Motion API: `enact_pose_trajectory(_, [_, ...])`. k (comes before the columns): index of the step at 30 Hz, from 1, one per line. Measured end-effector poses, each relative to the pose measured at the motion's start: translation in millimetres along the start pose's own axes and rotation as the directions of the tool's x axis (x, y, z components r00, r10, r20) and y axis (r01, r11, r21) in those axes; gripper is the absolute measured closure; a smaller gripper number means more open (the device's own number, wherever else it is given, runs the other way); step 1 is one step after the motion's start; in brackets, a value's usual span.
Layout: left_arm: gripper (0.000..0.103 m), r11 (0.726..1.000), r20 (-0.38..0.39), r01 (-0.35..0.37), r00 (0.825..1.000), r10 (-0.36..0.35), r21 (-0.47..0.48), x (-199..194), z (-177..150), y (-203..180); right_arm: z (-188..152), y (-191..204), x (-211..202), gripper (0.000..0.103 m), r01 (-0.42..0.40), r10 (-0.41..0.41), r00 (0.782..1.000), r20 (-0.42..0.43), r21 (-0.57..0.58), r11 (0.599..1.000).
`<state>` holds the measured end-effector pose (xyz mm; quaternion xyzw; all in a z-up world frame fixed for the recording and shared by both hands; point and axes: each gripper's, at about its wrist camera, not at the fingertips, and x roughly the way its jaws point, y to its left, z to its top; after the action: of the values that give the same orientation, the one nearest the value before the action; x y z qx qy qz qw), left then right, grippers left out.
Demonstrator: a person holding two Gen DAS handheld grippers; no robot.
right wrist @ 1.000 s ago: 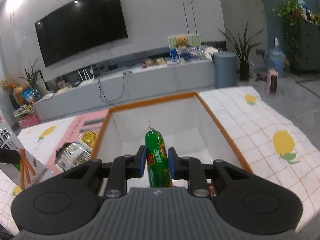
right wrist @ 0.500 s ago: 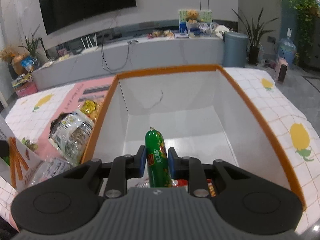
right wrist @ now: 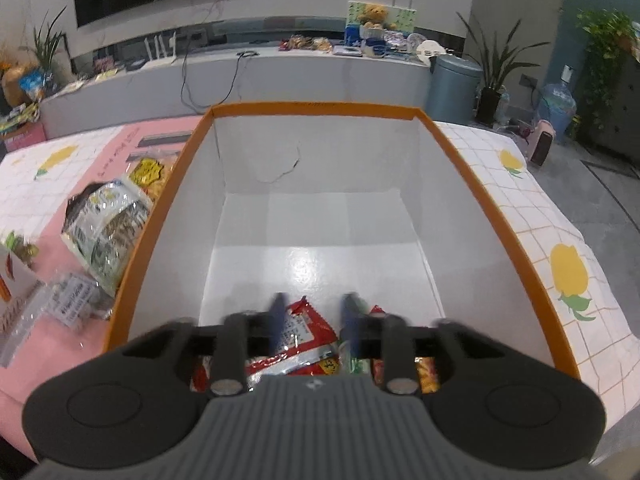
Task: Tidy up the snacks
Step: 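Lower the green sausage into the orange box and open the right gripper, then carry the white stick-snack bag over the box and release it with the left gripper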
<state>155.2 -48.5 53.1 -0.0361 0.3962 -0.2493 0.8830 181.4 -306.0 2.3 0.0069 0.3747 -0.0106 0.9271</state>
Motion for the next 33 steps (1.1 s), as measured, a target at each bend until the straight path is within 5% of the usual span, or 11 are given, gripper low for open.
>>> enact_pose_trajectory(8, [0.094,1.000,0.049,0.022,0.999,-0.022,-0.007,-6.3,7.3,-33.9,-3.6,-35.9,-37.3,0.043,-0.031,-0.014,0.989,0.148,0.295,0.955])
enact_pose_trajectory(14, [0.094,0.997,0.044,0.080,0.996,-0.080,0.010,7.5,17.1,-71.7,0.9,-44.2,-77.5,0.043,-0.067,-0.003,0.961,0.277,0.242,0.968])
enact_pose_trajectory(23, [0.094,0.985,0.002,0.138,0.990,-0.138,-0.108,69.3,37.2,-96.1,-19.5,-84.4,-100.2,0.043,-0.100,-0.032,0.946,0.323,0.381,0.919])
enact_pose_trajectory(33, [0.094,0.974,-0.061,0.034,0.997,-0.049,-0.225,163.4,45.6,-91.7,-21.4,-92.6,-101.6,0.043,-0.137,-0.003,0.944,0.331,0.400,0.906])
